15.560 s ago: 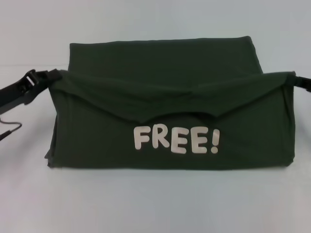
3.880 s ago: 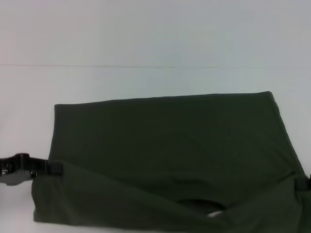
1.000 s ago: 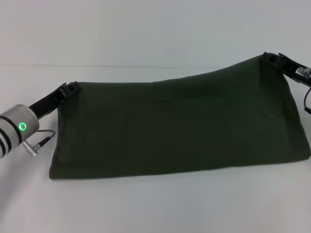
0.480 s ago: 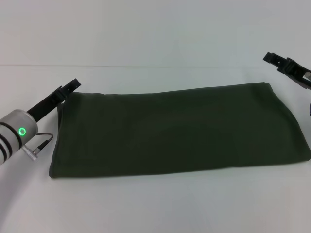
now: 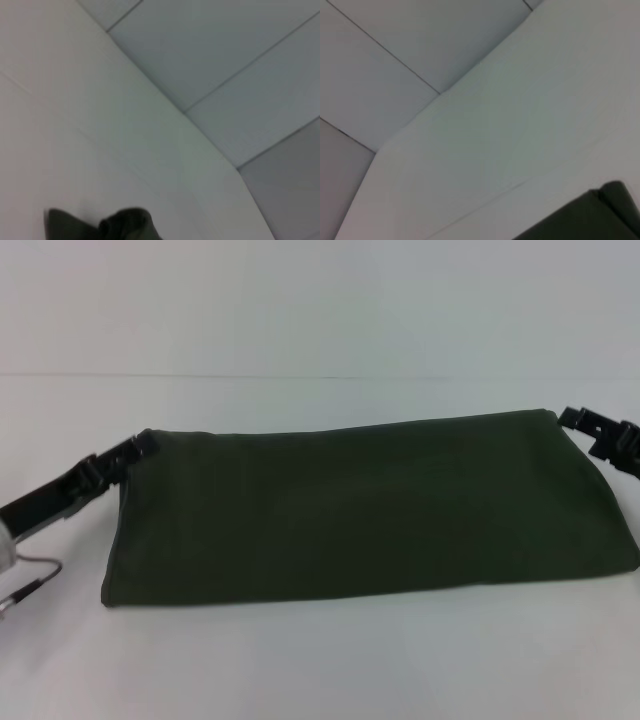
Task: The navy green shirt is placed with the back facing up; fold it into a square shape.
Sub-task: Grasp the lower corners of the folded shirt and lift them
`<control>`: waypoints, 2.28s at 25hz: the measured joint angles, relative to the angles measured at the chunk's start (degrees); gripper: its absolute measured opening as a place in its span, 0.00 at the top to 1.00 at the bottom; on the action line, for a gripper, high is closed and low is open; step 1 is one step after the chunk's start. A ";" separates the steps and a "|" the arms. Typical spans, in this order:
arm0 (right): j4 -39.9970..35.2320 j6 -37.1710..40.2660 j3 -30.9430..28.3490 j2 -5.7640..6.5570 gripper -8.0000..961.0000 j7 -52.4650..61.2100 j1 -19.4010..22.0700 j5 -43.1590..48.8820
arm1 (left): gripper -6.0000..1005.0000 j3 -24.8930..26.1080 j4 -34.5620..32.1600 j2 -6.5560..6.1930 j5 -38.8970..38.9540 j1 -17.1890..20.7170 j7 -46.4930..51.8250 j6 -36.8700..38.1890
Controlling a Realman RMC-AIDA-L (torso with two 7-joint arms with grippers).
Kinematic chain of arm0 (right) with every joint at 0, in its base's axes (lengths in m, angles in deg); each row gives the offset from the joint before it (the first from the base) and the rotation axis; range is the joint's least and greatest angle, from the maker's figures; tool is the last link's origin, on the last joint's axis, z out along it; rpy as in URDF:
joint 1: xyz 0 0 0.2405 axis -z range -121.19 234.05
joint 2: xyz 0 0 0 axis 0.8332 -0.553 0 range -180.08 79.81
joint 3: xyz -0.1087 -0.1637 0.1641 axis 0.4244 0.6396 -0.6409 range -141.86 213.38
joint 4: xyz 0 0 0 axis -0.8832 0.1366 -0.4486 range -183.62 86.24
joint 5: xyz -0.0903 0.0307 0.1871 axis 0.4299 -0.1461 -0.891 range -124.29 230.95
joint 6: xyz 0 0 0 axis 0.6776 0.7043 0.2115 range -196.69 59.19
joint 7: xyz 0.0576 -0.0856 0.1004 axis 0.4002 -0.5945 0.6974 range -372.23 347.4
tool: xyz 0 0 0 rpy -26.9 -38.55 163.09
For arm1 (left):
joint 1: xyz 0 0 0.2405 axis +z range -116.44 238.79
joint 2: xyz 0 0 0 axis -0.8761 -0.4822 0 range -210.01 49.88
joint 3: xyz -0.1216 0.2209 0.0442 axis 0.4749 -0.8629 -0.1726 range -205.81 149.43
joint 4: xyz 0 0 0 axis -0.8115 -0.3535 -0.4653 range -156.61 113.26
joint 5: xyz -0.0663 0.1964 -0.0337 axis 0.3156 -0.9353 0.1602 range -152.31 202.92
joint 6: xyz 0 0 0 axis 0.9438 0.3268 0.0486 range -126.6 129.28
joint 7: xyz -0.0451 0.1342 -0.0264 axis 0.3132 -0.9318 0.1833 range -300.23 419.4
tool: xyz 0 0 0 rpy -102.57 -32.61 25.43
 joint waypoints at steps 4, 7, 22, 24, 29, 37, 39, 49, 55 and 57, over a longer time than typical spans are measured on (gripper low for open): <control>-0.28 5.02 4.12 2.14 0.05 3.27 2.43 0.03 | 0.13 -0.51 -5.97 -0.86 -5.10 2.60 7.53 7.79; -0.33 7.66 6.21 3.38 0.03 4.97 3.72 0.08 | 0.12 -0.61 -9.27 -1.51 -7.47 4.59 11.28 10.68; -0.36 8.81 7.25 3.62 0.04 5.56 4.11 3.54 | 0.12 -1.16 -10.62 -2.76 -21.51 2.26 14.72 12.22; -0.36 8.85 7.26 3.62 0.04 5.57 4.08 3.60 | 0.12 -0.78 -10.64 -2.77 -21.41 2.45 14.70 11.28; -0.36 9.06 7.30 3.64 0.05 5.59 4.07 3.64 | 0.12 -1.96 -10.48 -2.80 -21.75 2.49 14.73 10.60; -0.35 9.40 7.30 3.65 0.05 5.61 3.93 3.64 | 0.13 -4.90 -9.49 -2.74 -21.87 2.20 14.90 11.09; -0.35 9.41 7.30 3.63 0.06 5.62 3.93 3.64 | 0.13 -4.93 -9.49 -2.74 -21.97 2.20 14.98 11.09; -0.35 9.59 7.30 3.56 0.07 5.62 4.24 3.63 | 0.20 -5.19 -9.88 -3.24 -28.60 0.32 18.99 10.43; -0.35 9.62 7.30 3.62 0.07 5.62 4.51 3.63 | 0.41 -5.38 -9.93 -3.32 -28.56 0.22 19.03 10.59; -0.35 9.63 7.30 3.71 0.07 5.62 4.56 3.63 | 0.48 -5.43 -9.91 -3.32 -28.56 0.18 18.89 10.79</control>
